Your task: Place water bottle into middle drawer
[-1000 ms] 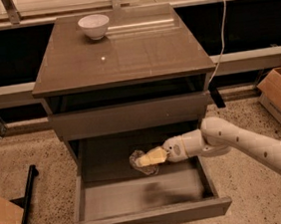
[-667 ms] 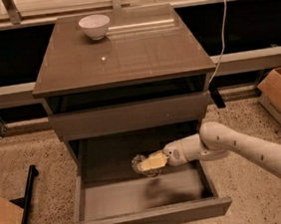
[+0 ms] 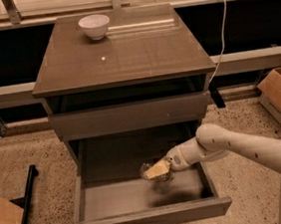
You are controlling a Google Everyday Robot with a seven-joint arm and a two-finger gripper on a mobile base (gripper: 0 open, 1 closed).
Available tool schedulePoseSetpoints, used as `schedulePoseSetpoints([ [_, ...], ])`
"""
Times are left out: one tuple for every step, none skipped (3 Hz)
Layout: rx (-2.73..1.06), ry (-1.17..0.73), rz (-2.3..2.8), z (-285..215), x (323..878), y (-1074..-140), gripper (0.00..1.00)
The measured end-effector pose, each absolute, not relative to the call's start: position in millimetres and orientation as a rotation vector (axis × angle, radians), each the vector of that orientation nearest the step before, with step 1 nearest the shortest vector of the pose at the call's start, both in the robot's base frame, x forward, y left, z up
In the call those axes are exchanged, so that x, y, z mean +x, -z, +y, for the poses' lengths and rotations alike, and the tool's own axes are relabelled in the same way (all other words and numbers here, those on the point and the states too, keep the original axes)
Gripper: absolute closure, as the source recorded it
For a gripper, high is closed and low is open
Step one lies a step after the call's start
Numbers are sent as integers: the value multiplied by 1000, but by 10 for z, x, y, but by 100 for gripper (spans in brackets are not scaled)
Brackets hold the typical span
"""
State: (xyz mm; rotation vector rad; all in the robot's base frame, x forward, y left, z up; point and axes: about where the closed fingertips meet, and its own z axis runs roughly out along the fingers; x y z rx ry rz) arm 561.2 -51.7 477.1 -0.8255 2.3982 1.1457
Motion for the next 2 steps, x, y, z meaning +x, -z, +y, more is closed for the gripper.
schedulePoseSetpoints([
  [-840,-1117,2467,-539,5591,-4598,83],
  [-843,-1119,2471,-523,5582,-4578,59],
])
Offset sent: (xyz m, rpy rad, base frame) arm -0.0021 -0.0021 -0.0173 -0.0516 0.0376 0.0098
